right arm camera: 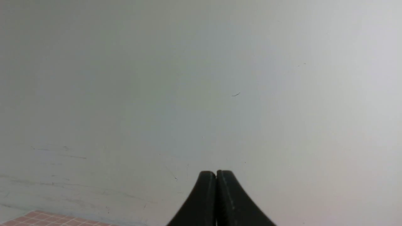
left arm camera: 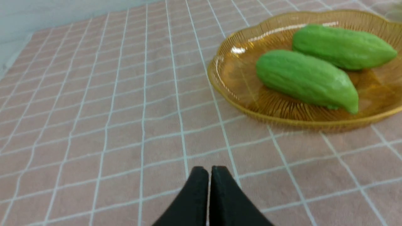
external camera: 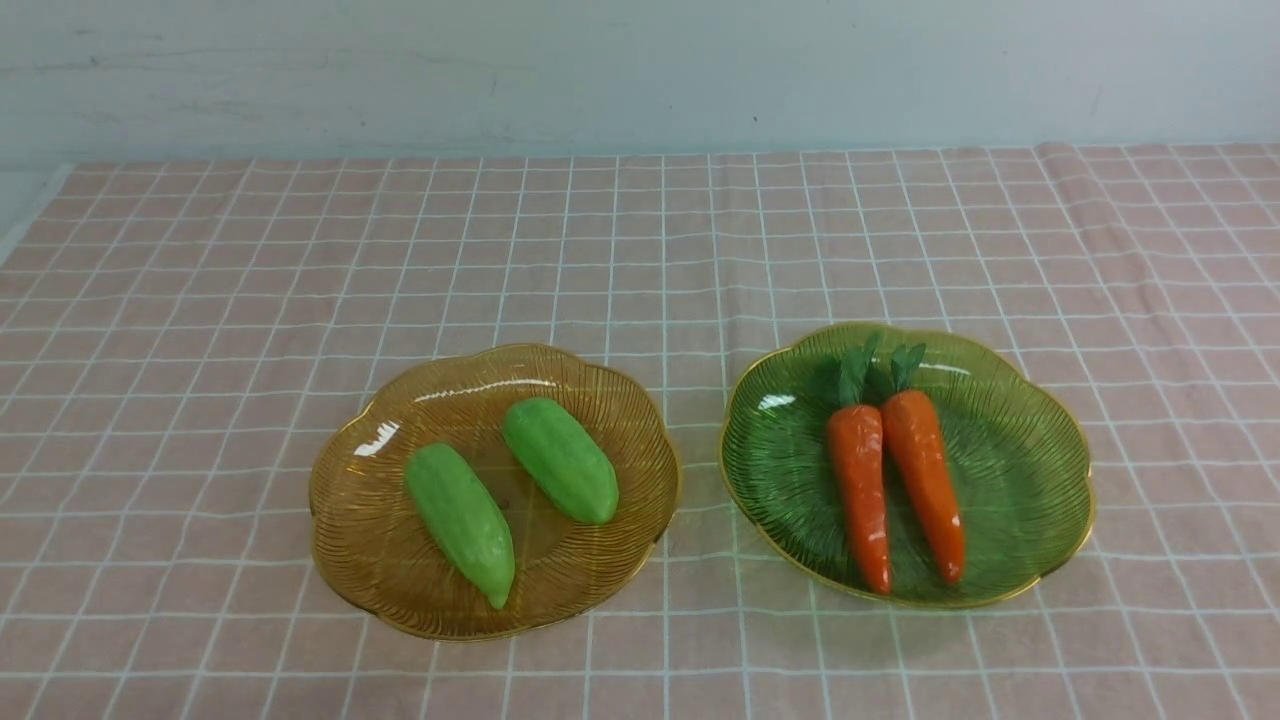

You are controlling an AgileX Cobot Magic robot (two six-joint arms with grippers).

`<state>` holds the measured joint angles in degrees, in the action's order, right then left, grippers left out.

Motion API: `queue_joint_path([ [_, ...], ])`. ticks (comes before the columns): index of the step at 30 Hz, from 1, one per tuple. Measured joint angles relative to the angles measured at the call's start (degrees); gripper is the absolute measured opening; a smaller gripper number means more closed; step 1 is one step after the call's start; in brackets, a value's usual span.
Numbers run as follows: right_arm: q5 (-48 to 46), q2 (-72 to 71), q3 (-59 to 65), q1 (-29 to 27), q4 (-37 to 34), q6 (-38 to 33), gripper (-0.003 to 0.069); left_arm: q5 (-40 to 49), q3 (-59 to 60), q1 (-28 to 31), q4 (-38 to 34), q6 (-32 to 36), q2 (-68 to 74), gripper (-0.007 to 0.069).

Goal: Put different types of vegetables on the plate.

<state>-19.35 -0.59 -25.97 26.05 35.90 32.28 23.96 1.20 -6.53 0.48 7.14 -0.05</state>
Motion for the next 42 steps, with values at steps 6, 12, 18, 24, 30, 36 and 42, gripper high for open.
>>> queue_joint_path([
  [6, 0.0, 0.0, 0.0, 0.0, 0.1, 0.0, -0.0015, -1.2, 0.2, 0.1, 0.0, 0.0, -0.2, -0.0003],
  [12, 0.0, 0.0, 0.0, 0.0, 0.1, 0.0, -0.0015, -1.2, 0.2, 0.1, 0.0, 0.0, -0.2, -0.0003],
  [18, 0.0, 0.0, 0.0, 0.0, 0.1, 0.0, -0.0015, -1.2, 0.2, 0.1, 0.0, 0.0, -0.2, -0.0003],
  [24, 0.0, 0.0, 0.0, 0.0, 0.1, 0.0, -0.0015, -1.2, 0.2, 0.1, 0.0, 0.0, -0.2, -0.0003],
  [30, 0.0, 0.0, 0.0, 0.0, 0.1, 0.0, -0.0015, -1.2, 0.2, 0.1, 0.0, 0.0, -0.2, -0.0003],
  [36, 2.5, 0.0, 0.0, 0.0, -9.3, -5.1, -0.0015, -1.2, 0.2, 0.1, 0.0, 0.0, -0.2, -0.0003],
  [42, 3.9, 0.0, 0.0, 0.0, -35.2, -30.8, -0.0015, -1.2, 0.2, 0.1, 0.0, 0.0, -0.2, -0.0003],
])
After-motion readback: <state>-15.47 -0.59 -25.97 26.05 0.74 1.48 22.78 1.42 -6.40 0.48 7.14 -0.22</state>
